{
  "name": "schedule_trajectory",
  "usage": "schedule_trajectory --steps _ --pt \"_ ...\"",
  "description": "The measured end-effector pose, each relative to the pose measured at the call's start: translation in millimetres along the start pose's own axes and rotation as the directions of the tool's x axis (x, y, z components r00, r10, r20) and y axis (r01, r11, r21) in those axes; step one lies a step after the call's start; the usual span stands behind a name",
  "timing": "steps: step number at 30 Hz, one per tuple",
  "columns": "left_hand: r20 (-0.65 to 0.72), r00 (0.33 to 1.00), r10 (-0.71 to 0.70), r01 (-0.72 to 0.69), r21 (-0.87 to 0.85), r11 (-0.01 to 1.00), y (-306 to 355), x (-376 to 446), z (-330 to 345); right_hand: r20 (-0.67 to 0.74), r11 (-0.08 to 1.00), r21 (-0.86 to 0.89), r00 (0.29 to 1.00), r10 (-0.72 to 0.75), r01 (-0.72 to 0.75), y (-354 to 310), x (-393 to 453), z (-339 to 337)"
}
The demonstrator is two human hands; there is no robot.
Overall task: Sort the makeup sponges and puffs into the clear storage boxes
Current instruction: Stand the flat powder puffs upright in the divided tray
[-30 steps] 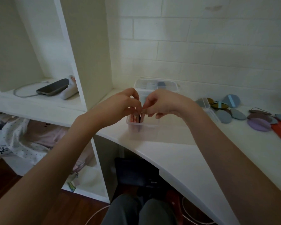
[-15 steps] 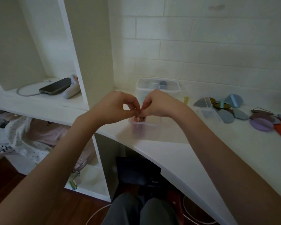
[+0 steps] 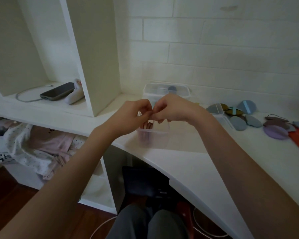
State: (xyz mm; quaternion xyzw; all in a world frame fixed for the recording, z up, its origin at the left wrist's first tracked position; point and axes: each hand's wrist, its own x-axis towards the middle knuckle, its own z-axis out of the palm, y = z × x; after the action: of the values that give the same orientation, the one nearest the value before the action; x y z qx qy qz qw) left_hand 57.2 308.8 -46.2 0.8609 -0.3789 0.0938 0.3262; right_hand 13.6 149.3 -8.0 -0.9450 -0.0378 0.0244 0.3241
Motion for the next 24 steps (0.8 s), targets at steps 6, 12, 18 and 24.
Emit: schedule_trajectory --steps 6,12,18,24 --pt "0.109 0.99 -0.094 0.074 0.17 0.983 9.6 14.8 -3.4 0.015 0.979 0.202 1.0 0.021 -0.024 7.5 -7.6 -20.4" --pt "0.022 0.984 -0.177 0.167 0.238 0.957 0.0 18.1 1.7 -0.205 0.947 0.298 0.96 0.188 -0.122 47.0 -22.0 -57.7" --pt "-0.179 0.984 0.0 0.092 0.505 0.858 41.7 17.2 24.6 -0.421 0.838 0.545 0.873 0.248 0.024 75.2 -29.8 -68.6" --pt "-0.018 0.958 -0.286 0.233 0.63 0.741 81.3 37.6 56.9 -0.538 0.687 0.702 0.772 0.34 0.186 111.3 -52.2 -76.5"
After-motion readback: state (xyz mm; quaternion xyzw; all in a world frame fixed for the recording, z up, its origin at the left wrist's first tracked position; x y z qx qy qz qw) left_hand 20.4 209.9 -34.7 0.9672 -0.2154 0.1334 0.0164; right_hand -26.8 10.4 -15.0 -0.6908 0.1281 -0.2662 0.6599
